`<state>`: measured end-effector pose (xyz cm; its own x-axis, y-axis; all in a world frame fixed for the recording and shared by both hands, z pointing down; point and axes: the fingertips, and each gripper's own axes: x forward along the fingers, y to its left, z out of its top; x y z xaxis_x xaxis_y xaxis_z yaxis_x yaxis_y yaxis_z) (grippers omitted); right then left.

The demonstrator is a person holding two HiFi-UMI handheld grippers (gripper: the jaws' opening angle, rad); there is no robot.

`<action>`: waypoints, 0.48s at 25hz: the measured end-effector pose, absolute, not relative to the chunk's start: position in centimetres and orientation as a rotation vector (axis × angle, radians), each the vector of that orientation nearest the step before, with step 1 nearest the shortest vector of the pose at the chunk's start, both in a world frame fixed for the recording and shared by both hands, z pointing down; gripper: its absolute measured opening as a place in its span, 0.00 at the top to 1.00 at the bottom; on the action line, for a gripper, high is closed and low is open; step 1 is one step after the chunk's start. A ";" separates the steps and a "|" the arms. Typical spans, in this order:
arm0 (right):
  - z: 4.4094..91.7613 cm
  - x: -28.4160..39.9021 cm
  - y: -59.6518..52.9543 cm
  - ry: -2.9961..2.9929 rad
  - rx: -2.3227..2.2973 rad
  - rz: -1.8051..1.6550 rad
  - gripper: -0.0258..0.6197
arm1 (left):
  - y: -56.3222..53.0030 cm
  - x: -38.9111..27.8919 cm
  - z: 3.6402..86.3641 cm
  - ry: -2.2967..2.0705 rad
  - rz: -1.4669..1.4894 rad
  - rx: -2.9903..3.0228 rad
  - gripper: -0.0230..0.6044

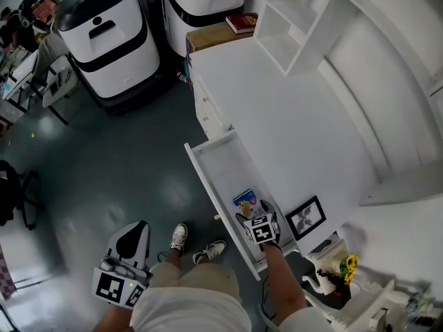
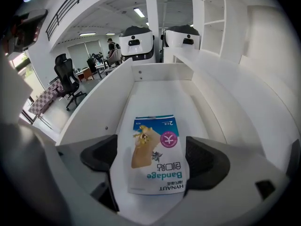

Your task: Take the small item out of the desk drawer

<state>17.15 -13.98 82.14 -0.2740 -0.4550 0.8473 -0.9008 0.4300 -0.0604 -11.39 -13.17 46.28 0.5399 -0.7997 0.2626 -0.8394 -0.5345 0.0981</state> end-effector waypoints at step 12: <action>83.7 17.5 -14.6 -1.860 1.108 0.776 0.27 | -12.4 -14.3 46.8 -1.467 0.321 2.498 0.94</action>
<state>17.53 -14.62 83.71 -0.2794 -0.3971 0.8742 -0.9007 0.4238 -0.0953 -14.33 -12.43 46.85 0.4761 -0.8269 0.2994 -0.8764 -0.4744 0.0833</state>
